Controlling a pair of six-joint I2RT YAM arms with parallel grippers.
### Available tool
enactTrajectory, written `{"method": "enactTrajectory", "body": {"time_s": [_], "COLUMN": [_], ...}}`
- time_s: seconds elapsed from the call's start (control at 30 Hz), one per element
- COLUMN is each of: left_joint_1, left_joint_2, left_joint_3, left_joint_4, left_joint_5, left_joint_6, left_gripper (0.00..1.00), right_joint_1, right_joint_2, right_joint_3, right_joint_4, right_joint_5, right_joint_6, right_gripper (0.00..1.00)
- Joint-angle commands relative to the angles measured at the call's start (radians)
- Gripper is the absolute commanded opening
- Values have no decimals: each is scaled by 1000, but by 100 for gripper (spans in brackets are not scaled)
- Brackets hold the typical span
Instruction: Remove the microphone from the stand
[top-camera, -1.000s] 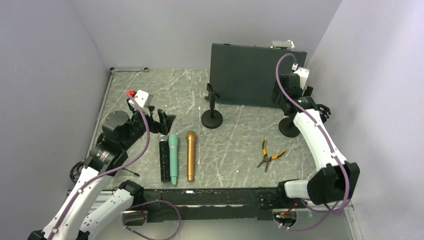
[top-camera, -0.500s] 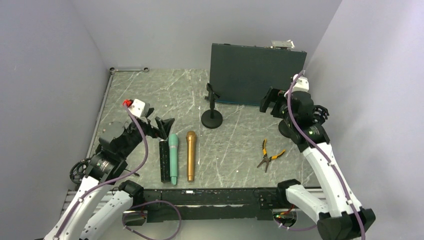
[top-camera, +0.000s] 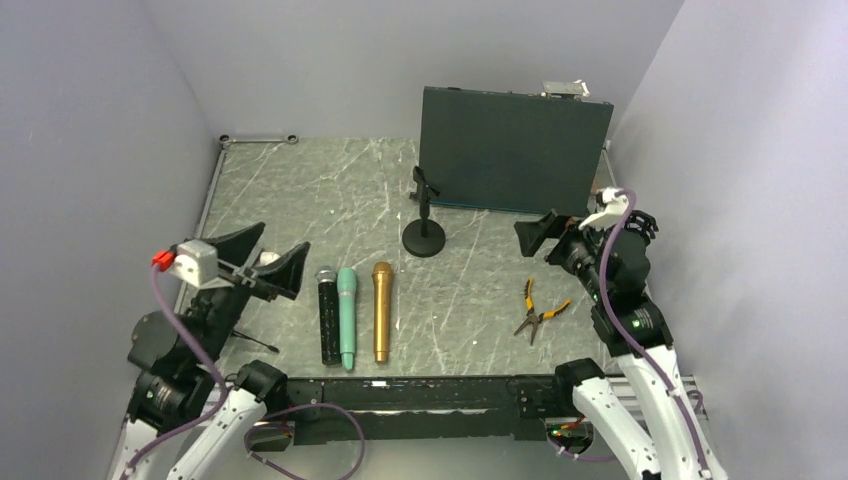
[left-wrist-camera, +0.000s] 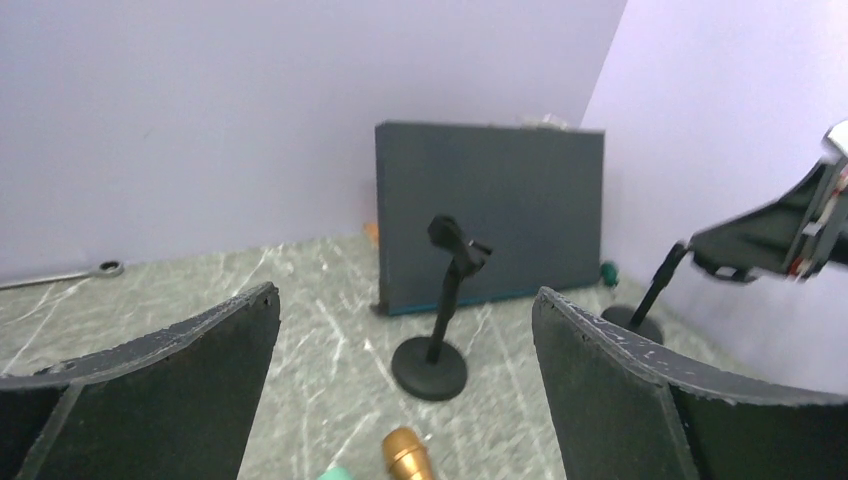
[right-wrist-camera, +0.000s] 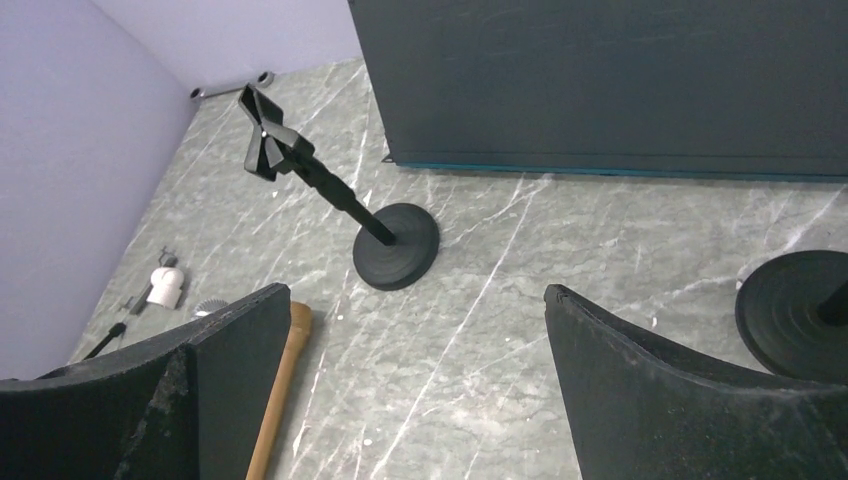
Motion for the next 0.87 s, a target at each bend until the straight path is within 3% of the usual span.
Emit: {"method": "enactTrajectory", "body": {"time_s": [0.0, 0.23, 0.37, 0.6, 0.77, 0.83], "left_joint_1": [2, 2, 2, 2, 2, 2], "left_joint_2": [-72, -153, -203, -165, -161, -157], "left_joint_3": [1, 55, 9, 59, 76, 75], "left_joint_4": [63, 2, 63, 35, 32, 24], "left_joint_5": [-31, -63, -75, -65, -58, -62], "left_joint_6": [-102, -109, -143, -132, -146, -144], "left_gripper": [99, 99, 99, 99, 99, 99], "right_joint_1": [0, 0, 1, 1, 2, 0], "right_joint_2": [-93, -194, -220, -250, -278, -247], "right_joint_3": [-64, -126, -155, -123, -129, -80], "right_joint_4": [23, -5, -24, -68, -85, -158], "right_joint_5": [17, 9, 48, 67, 150, 250], "right_joint_6": [11, 17, 30, 43, 11, 55], "right_gripper": [100, 100, 100, 100, 100, 100]}}
